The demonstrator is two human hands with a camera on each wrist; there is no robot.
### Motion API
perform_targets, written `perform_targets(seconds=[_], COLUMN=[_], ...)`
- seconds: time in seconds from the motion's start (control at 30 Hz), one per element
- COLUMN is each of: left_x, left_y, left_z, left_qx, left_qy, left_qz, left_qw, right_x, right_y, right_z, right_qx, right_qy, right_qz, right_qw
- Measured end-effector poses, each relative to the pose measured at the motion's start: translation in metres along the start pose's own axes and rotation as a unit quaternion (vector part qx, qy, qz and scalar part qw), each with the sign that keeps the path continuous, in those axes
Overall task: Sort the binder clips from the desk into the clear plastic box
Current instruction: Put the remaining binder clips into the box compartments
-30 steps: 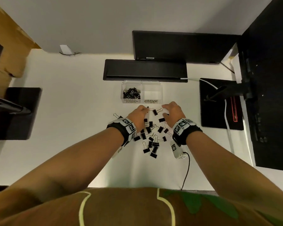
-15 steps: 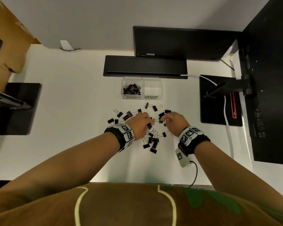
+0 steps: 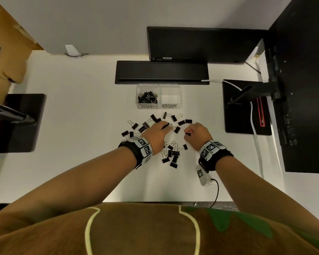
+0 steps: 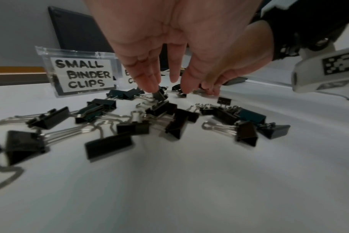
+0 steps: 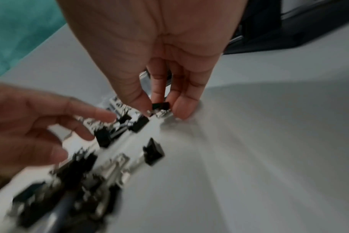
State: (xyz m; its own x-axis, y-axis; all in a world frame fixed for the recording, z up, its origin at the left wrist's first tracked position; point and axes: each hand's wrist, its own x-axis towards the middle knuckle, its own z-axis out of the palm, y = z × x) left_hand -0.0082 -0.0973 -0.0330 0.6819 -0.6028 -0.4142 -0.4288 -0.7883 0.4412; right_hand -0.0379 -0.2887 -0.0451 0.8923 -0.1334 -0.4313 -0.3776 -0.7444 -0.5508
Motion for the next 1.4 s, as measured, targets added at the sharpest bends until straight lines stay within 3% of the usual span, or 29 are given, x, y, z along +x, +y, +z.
perform_targets(seconds=[0.07,0.17,0.23,0.3,0.5,0.63,0.73,0.8,0.9,1.0,1.1,1.27,1.4], left_x=[-0.004,-0.007,-0.005,0.001,0.022,0.025,0.02,0.014,0.008,0.005,-0.004,-0.019,-0.024], left_y=[0.007,0.019,0.029,0.039,0.057,0.057,0.055,0.052,0.041,0.023,0.007,0.003,0.014], left_z=[0.004,0.018,0.028,0.035,0.038,0.04,0.036,0.028,0.009,-0.009,-0.019,-0.009,0.007], left_qx=[-0.007,-0.007,0.008,0.012,0.058,0.085,0.026,-0.08,-0.232,-0.262,-0.242,-0.142,-0.076], left_qy=[0.021,0.02,0.01,0.007,0.001,-0.003,0.031,0.084,0.158,0.21,0.189,0.087,0.036], left_qz=[0.024,0.074,0.085,0.086,0.066,0.087,0.08,0.033,-0.08,-0.181,-0.202,-0.145,-0.106], left_qw=[0.999,0.997,0.996,0.996,0.996,0.993,0.996,0.993,0.956,0.924,0.93,0.975,0.991], right_x=[-0.001,-0.005,-0.008,-0.013,-0.029,-0.032,-0.032,-0.032,-0.032,-0.03,-0.027,-0.016,-0.012], right_y=[0.004,0.014,0.018,0.02,0.022,0.03,0.037,0.036,0.024,0.004,-0.008,-0.005,-0.003], right_z=[-0.005,-0.011,-0.014,-0.017,-0.014,-0.009,-0.005,-0.002,0.008,0.02,0.028,0.018,0.012], right_qx=[0.084,0.267,0.328,0.339,0.287,0.247,0.178,0.14,0.1,0.054,0.022,0.002,-0.004], right_qy=[0.023,0.021,0.012,0.001,-0.033,-0.035,-0.011,-0.001,-0.023,-0.056,-0.072,-0.035,-0.025], right_qz=[0.044,0.122,0.152,0.155,0.121,0.121,0.108,0.092,0.05,-0.005,-0.055,-0.053,-0.057], right_qw=[0.995,0.956,0.932,0.928,0.95,0.961,0.978,0.986,0.993,0.997,0.996,0.998,0.998])
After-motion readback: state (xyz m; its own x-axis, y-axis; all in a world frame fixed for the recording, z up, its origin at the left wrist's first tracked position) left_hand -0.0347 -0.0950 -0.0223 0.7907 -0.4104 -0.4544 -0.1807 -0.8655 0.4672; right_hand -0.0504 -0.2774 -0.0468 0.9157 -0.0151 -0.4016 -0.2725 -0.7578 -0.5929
